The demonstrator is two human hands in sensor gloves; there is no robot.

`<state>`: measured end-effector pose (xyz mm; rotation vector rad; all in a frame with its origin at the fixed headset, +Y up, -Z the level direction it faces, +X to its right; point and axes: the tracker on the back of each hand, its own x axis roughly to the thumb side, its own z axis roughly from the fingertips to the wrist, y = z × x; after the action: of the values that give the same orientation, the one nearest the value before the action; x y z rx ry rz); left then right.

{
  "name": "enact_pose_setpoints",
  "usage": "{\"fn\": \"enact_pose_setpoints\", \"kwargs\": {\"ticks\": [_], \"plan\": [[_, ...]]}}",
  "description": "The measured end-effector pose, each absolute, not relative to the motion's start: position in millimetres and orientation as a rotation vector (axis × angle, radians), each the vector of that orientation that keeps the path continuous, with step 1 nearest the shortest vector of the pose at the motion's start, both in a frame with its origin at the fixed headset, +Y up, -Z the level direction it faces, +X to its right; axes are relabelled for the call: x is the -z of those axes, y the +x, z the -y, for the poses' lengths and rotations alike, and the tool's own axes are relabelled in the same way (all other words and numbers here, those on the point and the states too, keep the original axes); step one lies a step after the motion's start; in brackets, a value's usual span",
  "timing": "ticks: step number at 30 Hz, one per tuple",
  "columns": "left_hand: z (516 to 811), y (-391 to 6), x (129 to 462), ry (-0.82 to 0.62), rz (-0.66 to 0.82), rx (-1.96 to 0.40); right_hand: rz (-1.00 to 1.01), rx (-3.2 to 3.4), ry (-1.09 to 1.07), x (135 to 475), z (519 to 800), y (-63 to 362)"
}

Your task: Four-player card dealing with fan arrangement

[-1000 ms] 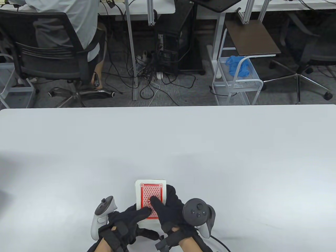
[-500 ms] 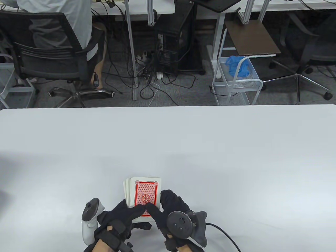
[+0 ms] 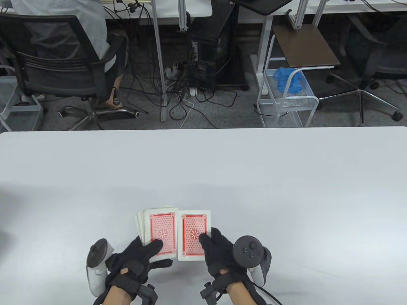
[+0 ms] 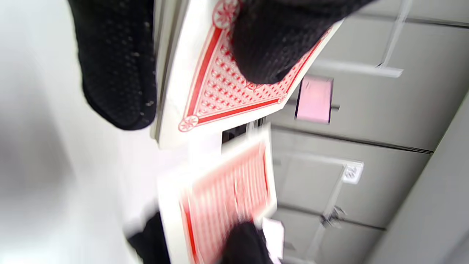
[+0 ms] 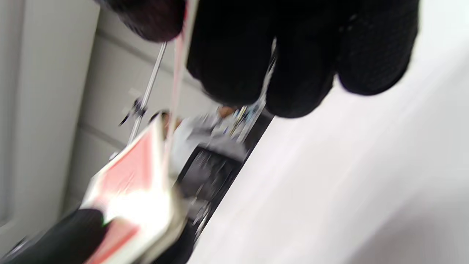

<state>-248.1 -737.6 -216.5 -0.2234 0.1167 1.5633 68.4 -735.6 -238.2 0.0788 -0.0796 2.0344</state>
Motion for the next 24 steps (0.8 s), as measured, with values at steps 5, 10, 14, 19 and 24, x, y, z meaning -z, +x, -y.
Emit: {"fn": "enact_pose_setpoints", "kwargs": {"ticks": [5, 10, 14, 19, 24], "plan": [[731.3, -273.5, 214.6, -0.14, -0.158, -1.508, -0.084, -2.388, -0.086, 283.6, 744.3, 52.9], [734.6, -278.0, 214.6, -0.151, -0.185, -1.544, -0.249, -2.549, -0.138, 316.2, 755.8, 22.7], [734.2, -277.4, 215.1, -0.164, -0.169, -1.532, -0.217, -2.981, -0.154, 325.8, 762.5, 3.3], [734.3, -272.2, 213.2, -0.182, -0.128, -1.568, -0.25, -3.172, -0.146, 323.4, 761.4, -5.7], [744.5, -262.2, 216.0, -0.258, -0.118, -1.616, -0.005, -2.725, 0.16, 291.2, 720.2, -8.9]]}}
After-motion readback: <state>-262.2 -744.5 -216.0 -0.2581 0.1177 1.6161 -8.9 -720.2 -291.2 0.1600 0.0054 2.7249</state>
